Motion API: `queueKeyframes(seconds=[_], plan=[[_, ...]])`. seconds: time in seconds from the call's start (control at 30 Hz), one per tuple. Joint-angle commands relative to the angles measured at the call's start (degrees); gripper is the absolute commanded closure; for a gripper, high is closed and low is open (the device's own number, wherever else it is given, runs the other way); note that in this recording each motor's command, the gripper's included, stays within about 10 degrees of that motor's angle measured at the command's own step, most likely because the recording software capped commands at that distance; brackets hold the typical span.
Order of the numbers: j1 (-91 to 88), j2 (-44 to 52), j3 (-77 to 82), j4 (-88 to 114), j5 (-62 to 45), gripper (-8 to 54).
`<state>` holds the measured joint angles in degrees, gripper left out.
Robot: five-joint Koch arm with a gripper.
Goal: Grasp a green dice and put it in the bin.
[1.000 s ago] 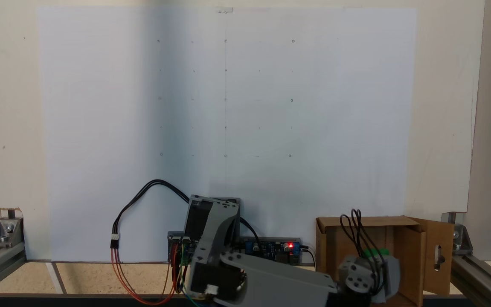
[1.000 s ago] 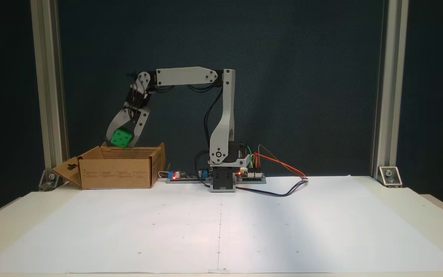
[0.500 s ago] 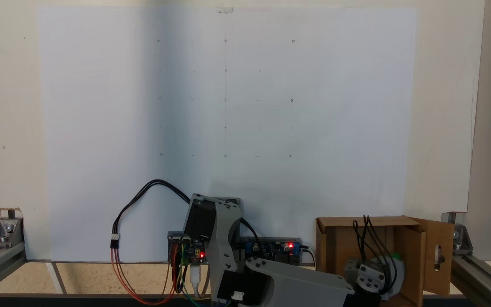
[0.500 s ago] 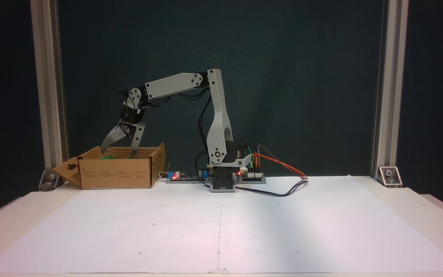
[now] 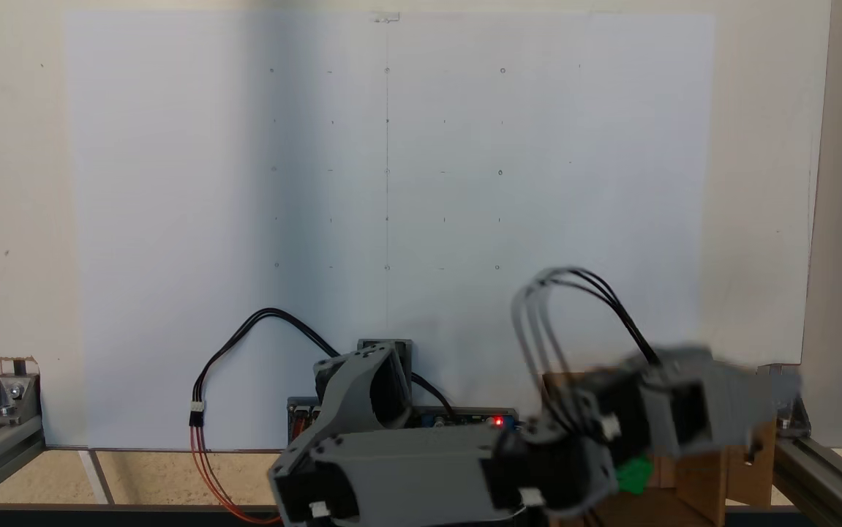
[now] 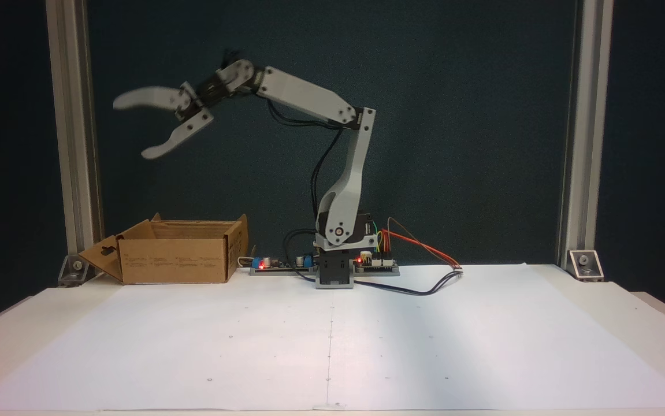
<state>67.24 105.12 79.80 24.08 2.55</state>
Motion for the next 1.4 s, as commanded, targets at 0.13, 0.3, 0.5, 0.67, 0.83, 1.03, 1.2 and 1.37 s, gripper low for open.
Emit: queueKeyframes(seconds=[0.13,0.3,0.5,0.67,0.83,1.03,1.2,1.37], plan=[[-25.7,7.6,1.4,-1.6,2.5,1.3],[-46.5,16.3,14.3,-1.7,2.5,1.4],[-70.8,25.0,39.1,-15.0,1.0,1.4],[-72.9,30.5,53.3,-27.4,0.3,1.1],[-70.4,30.8,58.2,-39.7,0.2,1.0],[-66.0,30.8,62.4,-54.6,0.2,1.3],[-66.6,30.7,72.0,-66.4,0.4,1.5],[-67.1,30.8,76.5,-77.3,0.4,1.7]])
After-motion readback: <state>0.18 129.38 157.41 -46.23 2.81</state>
